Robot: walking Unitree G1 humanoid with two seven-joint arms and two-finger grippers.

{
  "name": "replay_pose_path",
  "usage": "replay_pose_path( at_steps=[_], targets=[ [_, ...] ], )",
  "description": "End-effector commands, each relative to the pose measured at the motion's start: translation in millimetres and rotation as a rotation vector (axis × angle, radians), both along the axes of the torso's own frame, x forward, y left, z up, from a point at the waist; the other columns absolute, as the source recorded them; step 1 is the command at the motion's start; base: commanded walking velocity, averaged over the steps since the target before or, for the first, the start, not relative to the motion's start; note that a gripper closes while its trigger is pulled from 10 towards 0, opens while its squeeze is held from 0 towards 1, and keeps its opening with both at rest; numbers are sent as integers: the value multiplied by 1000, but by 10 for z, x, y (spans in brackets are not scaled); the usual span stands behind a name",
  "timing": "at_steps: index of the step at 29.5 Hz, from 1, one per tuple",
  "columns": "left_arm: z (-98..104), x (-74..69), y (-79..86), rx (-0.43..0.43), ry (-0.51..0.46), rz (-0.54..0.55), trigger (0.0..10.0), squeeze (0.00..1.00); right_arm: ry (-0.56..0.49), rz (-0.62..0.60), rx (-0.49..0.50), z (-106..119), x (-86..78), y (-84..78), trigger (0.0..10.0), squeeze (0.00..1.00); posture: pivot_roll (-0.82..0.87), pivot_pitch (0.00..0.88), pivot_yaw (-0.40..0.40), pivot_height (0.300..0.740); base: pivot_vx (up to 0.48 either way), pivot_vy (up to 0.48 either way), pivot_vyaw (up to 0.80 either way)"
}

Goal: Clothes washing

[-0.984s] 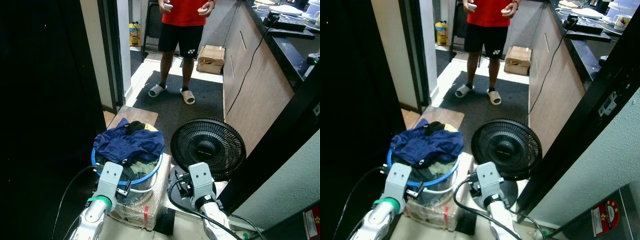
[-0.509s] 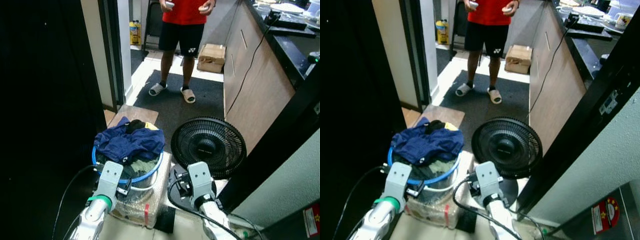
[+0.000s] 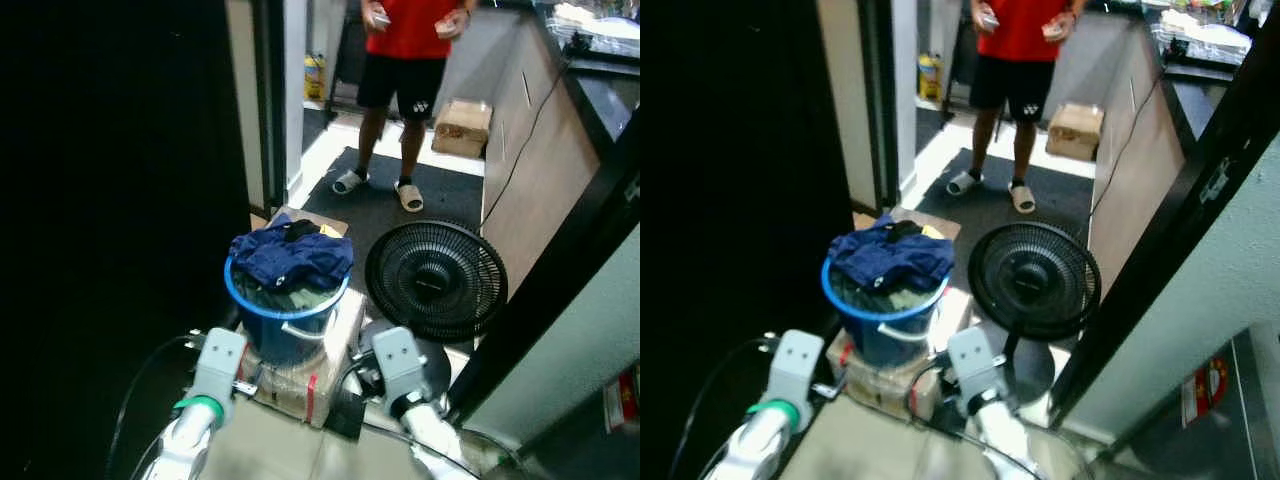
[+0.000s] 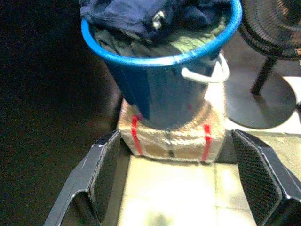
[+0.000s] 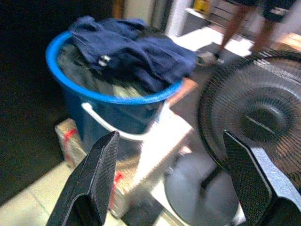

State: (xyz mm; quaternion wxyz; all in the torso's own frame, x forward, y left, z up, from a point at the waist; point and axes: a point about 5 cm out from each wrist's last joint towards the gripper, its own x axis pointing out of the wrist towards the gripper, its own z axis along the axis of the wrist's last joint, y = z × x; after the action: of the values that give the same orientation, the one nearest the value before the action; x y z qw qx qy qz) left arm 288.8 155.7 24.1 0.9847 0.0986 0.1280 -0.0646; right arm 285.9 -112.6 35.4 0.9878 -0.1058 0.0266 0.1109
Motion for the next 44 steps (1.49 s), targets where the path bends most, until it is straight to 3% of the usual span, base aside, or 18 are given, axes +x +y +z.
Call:
replay_pose_path(
  at_steps=[1,13,44],
  targets=[
    [-73,-61,45,8,32,12,10000,0,12,10,12,-25,-23,51,10000,0,83,0,13,740,0,0,0],
    [-68,-61,44,11,22,13,10000,0,10,17,9,-28,-34,49,10000,0,80,0,12,740,0,0,0],
    [-85,-85,52,26,27,9,10000,0,27,32,-7,-72,-69,64,10000,0,82,0,12,740,354,0,0]
  ],
)
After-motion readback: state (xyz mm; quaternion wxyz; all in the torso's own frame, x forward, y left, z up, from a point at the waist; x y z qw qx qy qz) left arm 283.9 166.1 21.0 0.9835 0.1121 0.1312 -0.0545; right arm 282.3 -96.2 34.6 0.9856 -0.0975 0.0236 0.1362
